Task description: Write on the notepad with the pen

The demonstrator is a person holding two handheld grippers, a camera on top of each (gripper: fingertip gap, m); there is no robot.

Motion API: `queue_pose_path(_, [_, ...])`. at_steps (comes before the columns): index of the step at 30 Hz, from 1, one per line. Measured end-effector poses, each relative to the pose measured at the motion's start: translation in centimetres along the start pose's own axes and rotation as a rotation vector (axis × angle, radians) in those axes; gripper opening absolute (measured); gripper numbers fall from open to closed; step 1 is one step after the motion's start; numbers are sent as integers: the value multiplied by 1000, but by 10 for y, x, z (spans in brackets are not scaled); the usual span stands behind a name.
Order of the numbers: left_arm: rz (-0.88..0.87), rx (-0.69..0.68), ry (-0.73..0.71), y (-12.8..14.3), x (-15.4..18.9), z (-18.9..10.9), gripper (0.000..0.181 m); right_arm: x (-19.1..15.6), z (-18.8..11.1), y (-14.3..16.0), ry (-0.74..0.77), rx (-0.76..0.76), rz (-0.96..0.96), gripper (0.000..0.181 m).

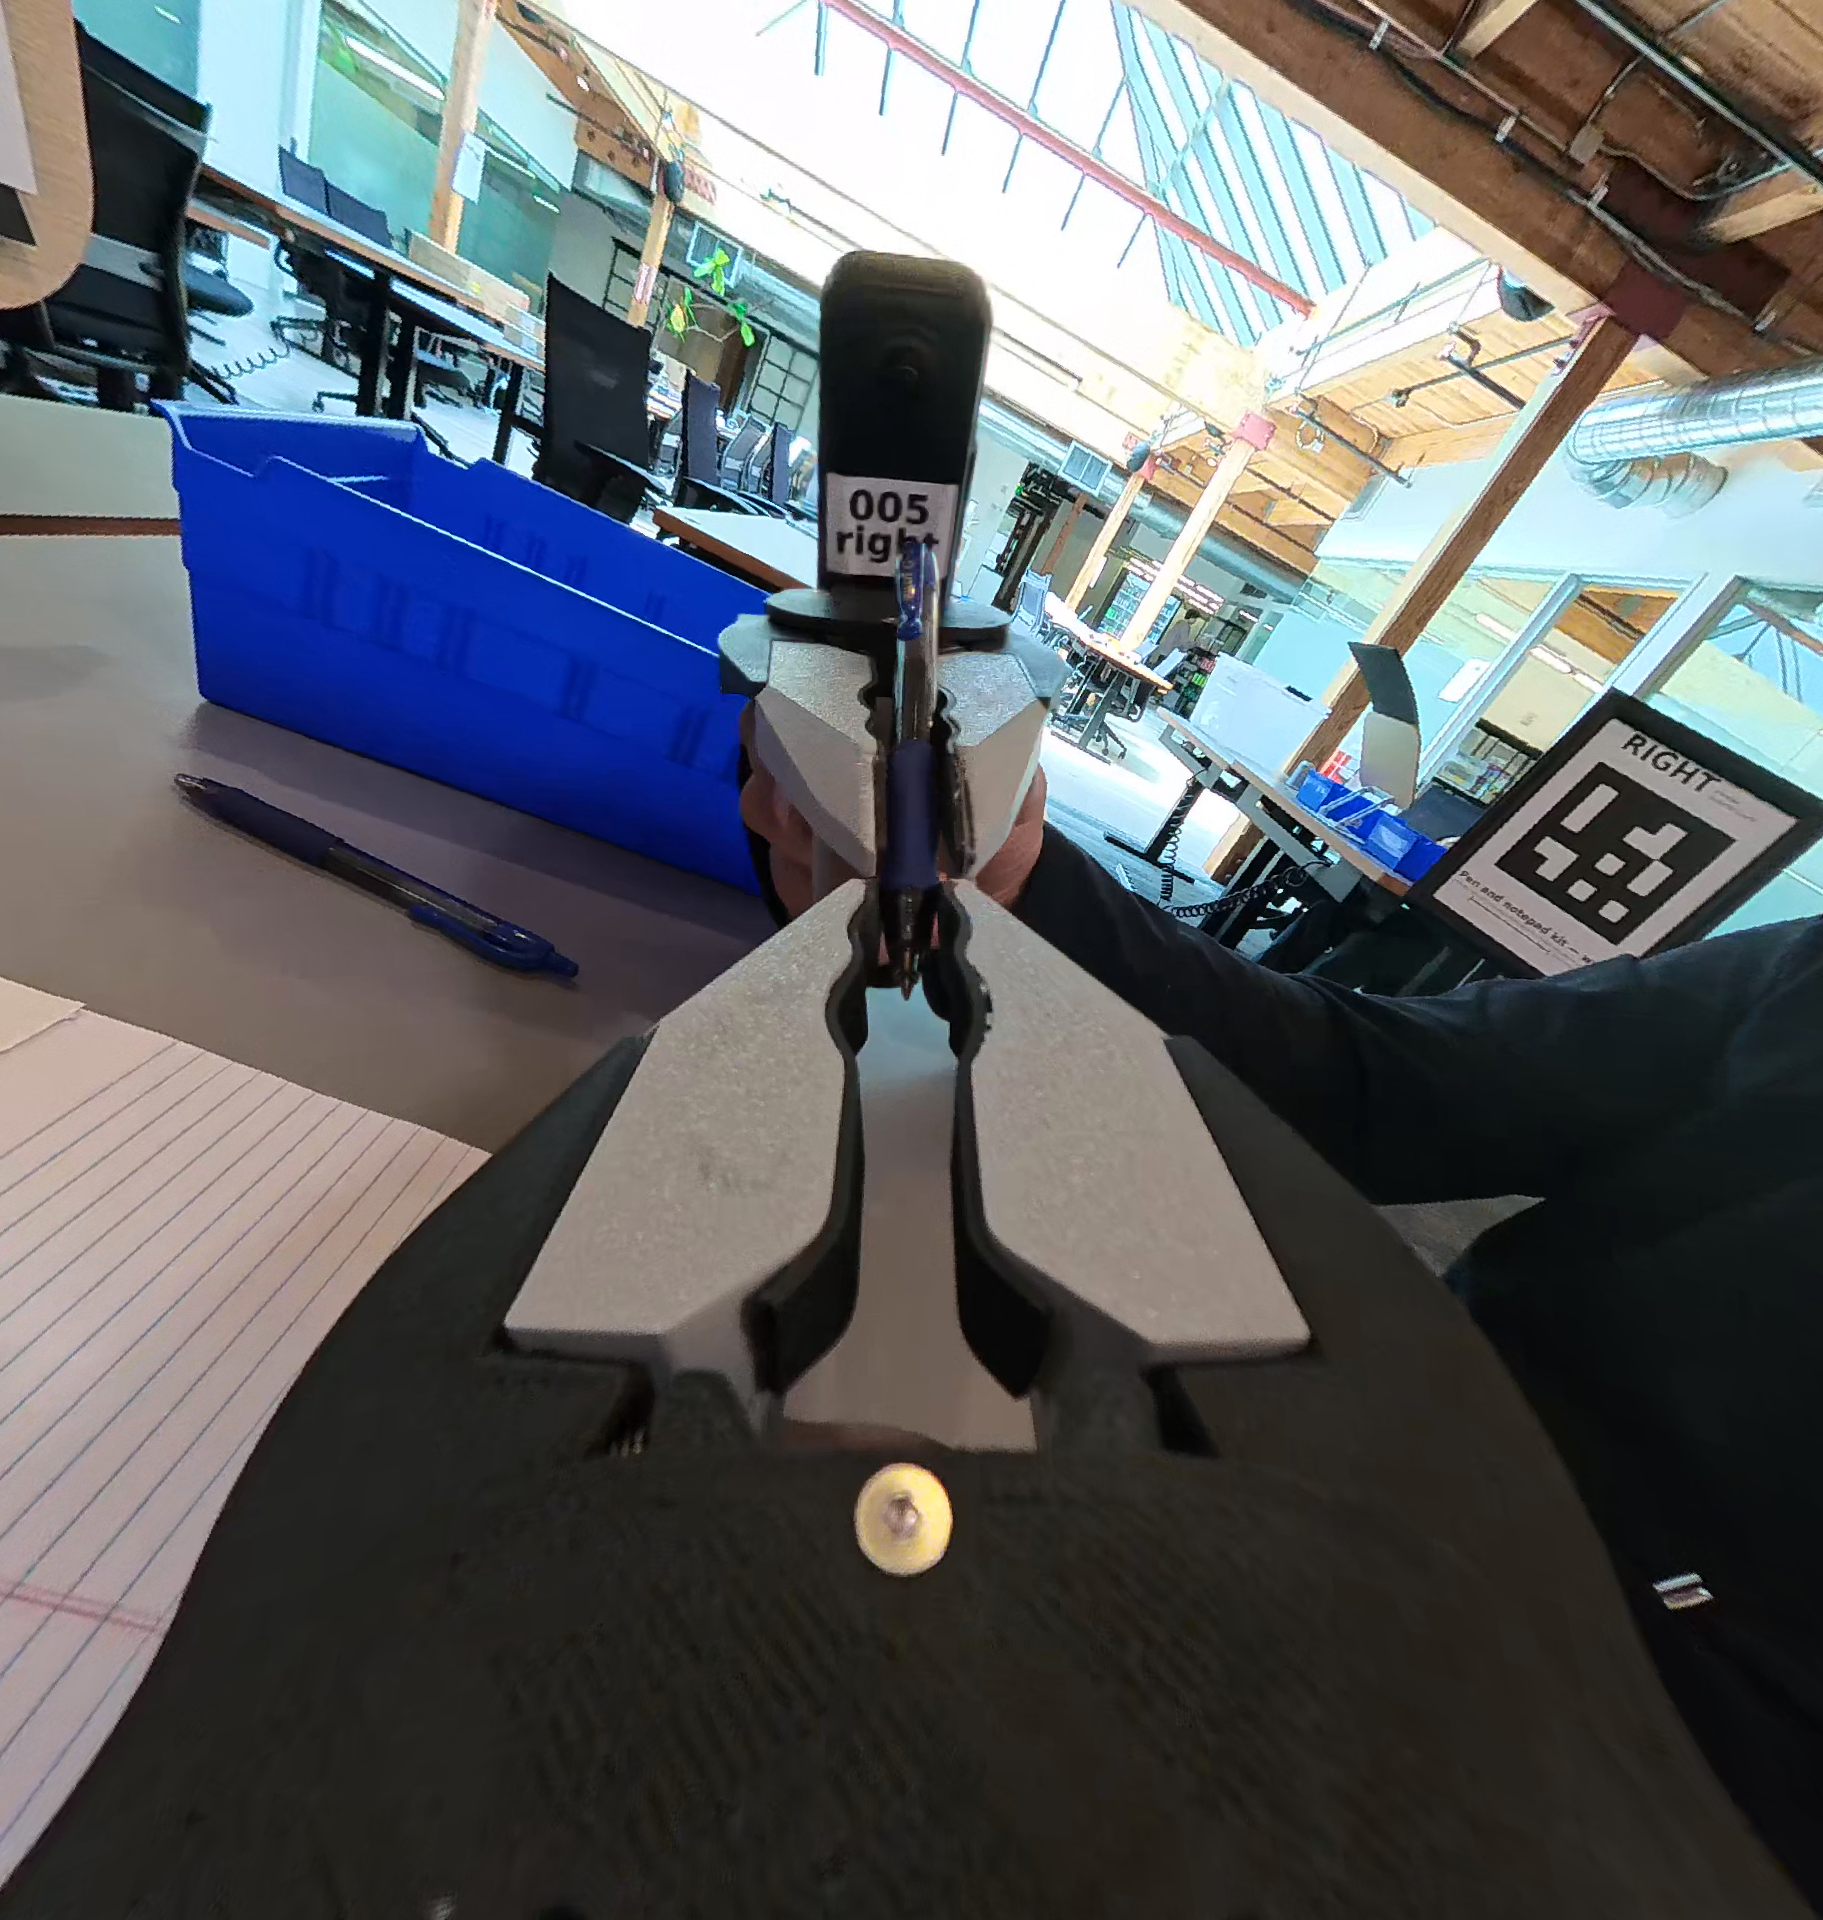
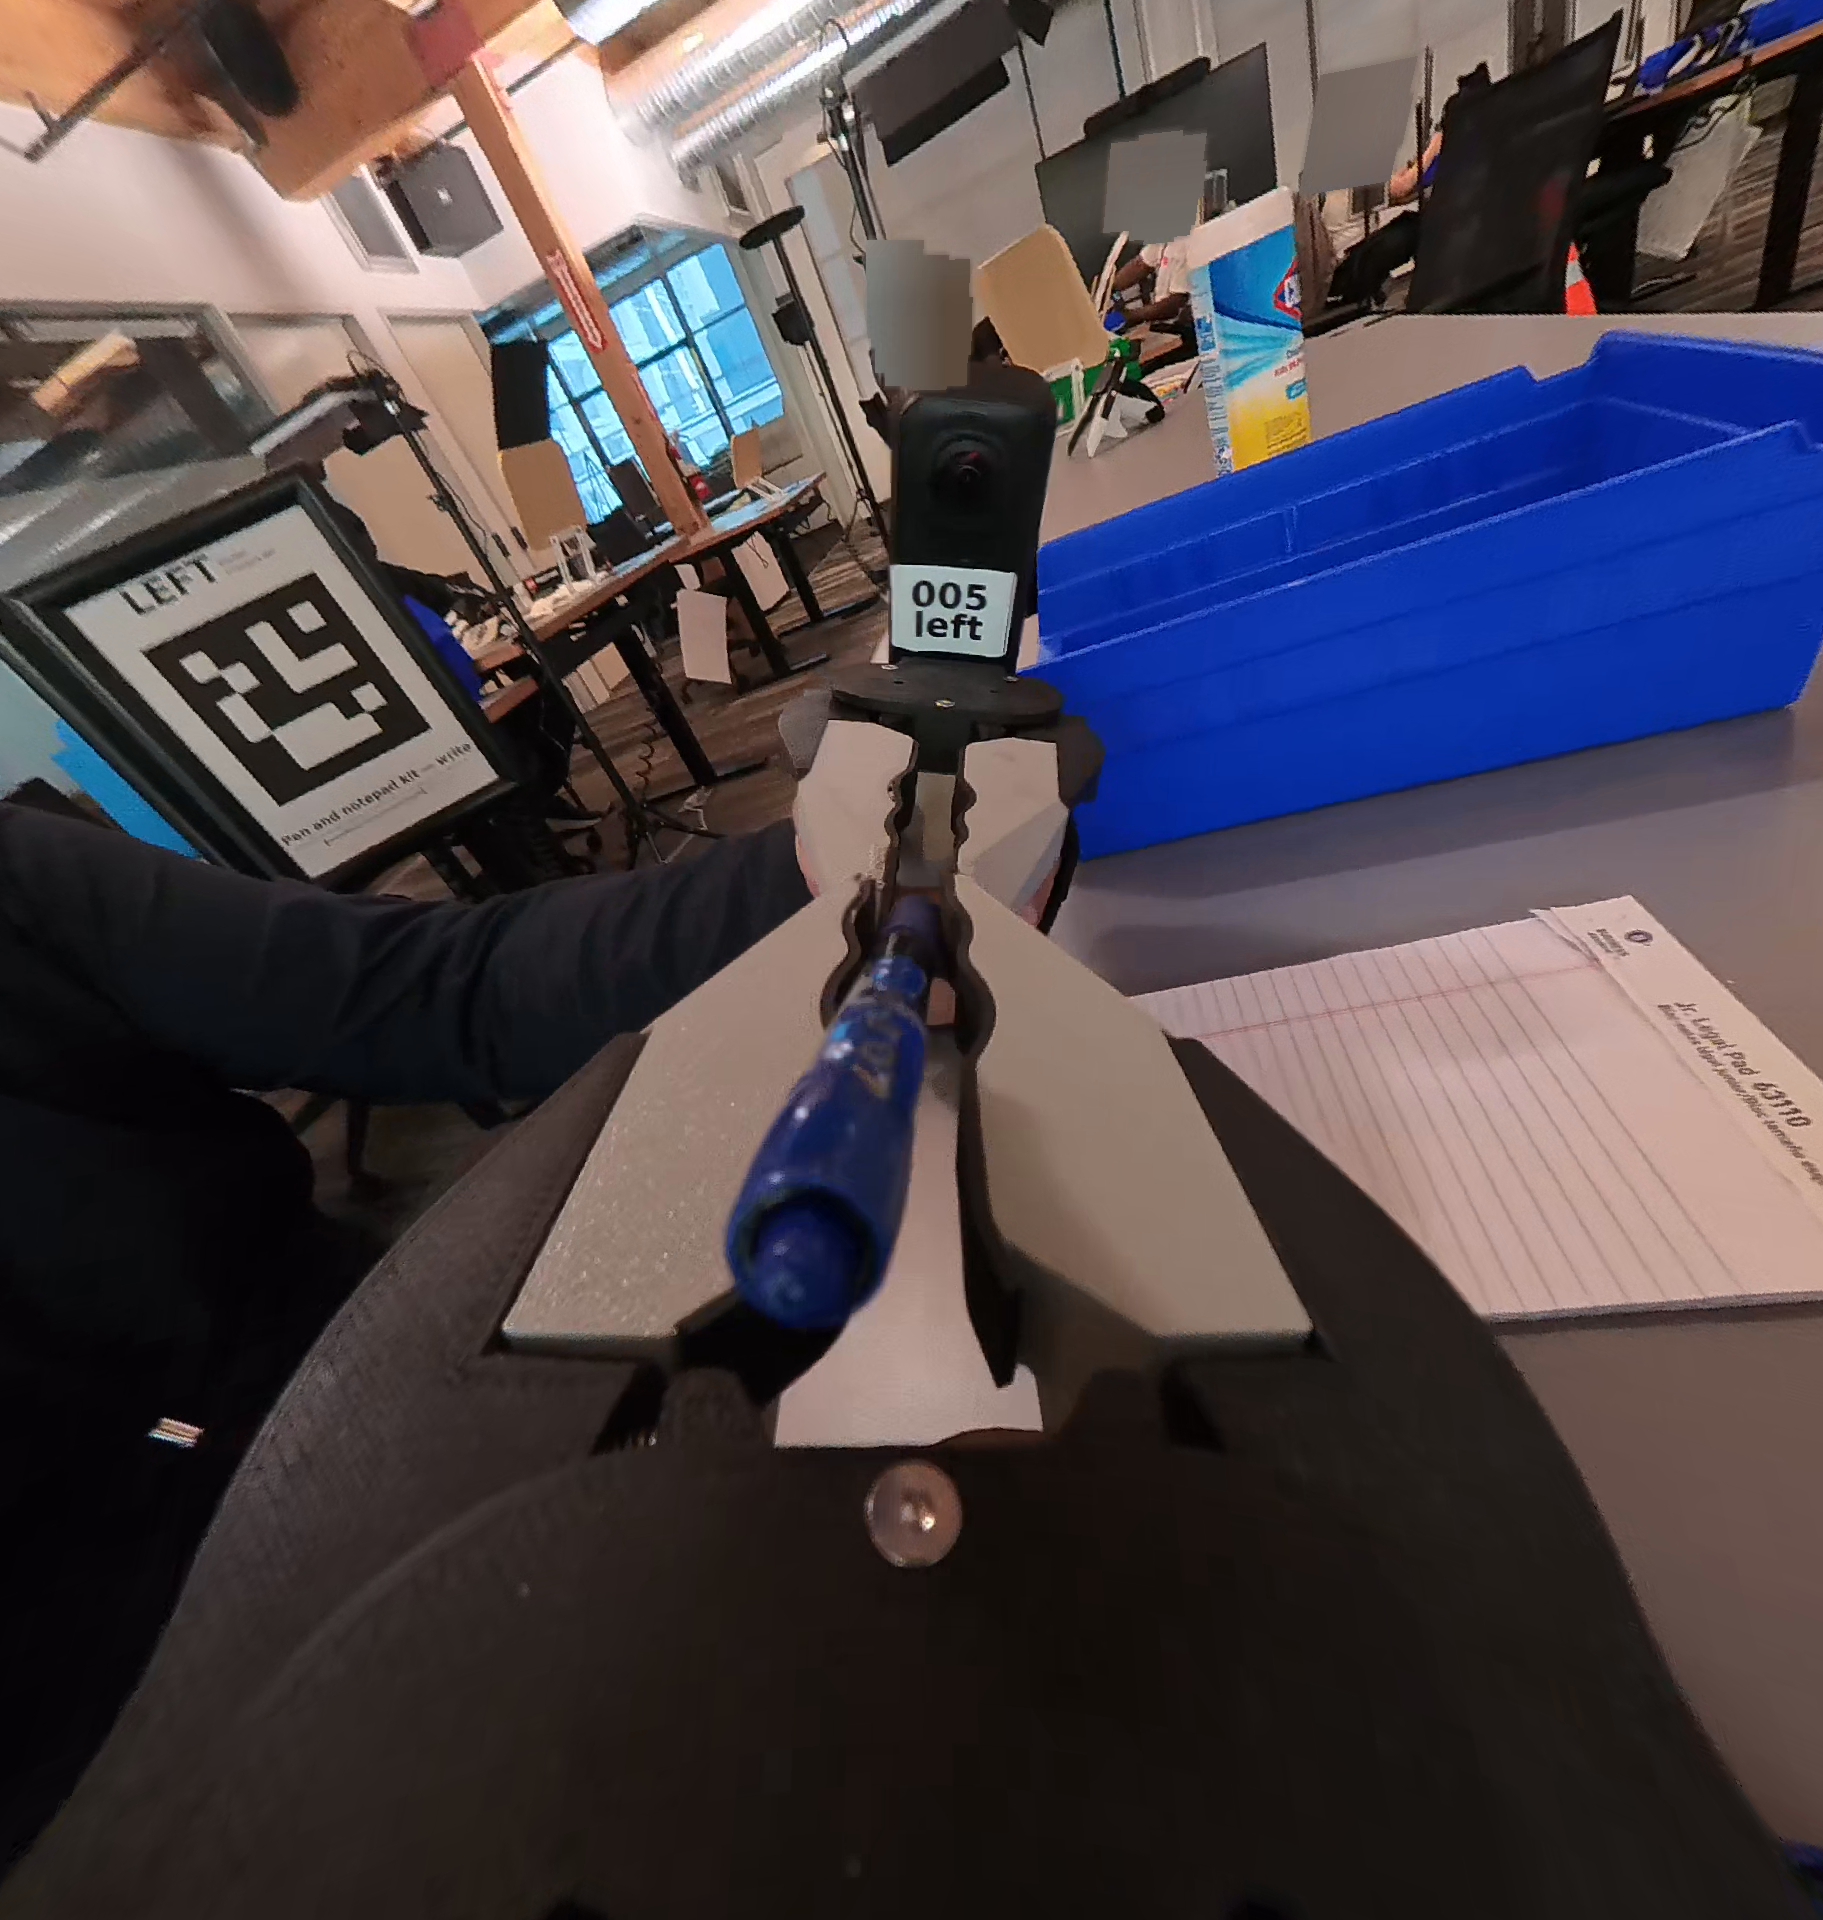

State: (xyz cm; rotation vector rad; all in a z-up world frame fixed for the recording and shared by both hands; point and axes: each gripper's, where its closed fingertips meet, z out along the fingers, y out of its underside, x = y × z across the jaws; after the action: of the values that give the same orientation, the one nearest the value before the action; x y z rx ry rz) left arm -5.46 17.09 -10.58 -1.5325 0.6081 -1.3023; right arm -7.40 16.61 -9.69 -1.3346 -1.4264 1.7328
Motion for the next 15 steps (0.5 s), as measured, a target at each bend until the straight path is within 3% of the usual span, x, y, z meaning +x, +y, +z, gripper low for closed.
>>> queue_pose_path(15, [-10, 31, 7, -6, 1, -4, 8, 1, -2, -4, 12, 20, -7, 13])
